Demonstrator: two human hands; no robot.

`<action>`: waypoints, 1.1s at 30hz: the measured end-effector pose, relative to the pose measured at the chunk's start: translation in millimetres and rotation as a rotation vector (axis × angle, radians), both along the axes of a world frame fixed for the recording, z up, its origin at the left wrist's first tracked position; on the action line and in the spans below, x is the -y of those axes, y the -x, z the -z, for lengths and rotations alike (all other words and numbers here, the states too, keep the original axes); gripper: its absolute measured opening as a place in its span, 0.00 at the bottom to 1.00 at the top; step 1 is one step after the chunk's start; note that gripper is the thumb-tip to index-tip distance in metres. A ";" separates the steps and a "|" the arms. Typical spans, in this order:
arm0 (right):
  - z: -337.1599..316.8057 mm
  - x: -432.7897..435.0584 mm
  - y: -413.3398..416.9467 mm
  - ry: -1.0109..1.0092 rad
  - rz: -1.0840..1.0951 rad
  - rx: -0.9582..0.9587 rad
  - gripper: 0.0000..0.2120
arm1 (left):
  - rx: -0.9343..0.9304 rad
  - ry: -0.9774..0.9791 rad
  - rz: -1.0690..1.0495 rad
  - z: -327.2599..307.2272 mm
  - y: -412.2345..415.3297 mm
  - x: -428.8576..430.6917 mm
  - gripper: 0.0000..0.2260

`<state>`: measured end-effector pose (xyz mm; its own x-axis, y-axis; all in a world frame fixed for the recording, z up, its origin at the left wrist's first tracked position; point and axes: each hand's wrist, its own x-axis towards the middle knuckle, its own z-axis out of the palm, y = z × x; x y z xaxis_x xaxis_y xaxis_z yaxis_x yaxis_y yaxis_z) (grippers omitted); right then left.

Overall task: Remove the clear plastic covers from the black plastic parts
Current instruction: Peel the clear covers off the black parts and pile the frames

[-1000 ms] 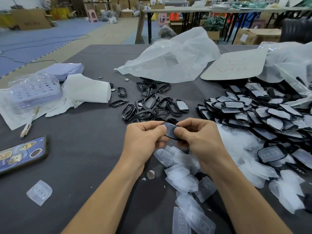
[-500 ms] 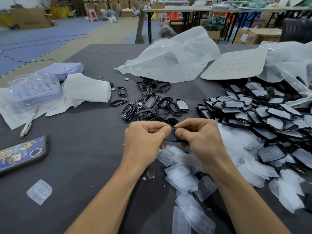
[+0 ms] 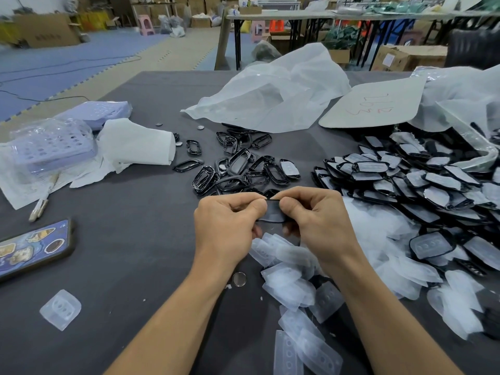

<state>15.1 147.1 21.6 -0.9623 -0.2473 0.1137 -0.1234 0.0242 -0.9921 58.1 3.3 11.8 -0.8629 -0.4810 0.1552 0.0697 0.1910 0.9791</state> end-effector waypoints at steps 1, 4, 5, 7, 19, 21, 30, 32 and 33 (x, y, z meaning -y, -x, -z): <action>-0.2 0.9 -0.5 0.042 0.003 0.037 0.09 | -0.005 -0.010 0.001 0.5 0.7 0.5 0.08; 0.8 4.3 -3.7 0.086 -0.001 0.082 0.06 | -0.005 -0.058 0.007 2.9 1.9 1.6 0.08; 1.7 4.7 -4.7 0.072 -0.001 0.072 0.07 | 0.005 -0.077 0.015 3.6 2.1 1.8 0.09; 2.7 4.3 -3.7 0.057 0.017 0.059 0.08 | 0.032 -0.132 0.050 3.6 2.2 3.2 0.09; 1.5 2.7 1.0 0.189 0.003 0.183 0.11 | 0.129 -0.266 0.142 -3.6 1.6 9.8 0.08; 1.0 2.9 0.4 0.212 0.009 0.202 0.11 | 0.111 -0.258 0.116 -4.1 1.2 8.5 0.11; 4.0 3.9 -1.7 0.065 0.091 0.126 0.16 | 0.069 -0.133 0.033 -4.5 -0.1 3.1 0.16; 6.7 5.5 -3.2 -0.093 0.142 -0.002 0.11 | 0.076 -0.124 0.053 -4.2 -1.5 2.4 0.14; 7.6 6.4 -4.4 -0.177 0.158 -0.069 0.09 | 0.075 -0.116 0.066 -4.3 -2.3 2.1 0.13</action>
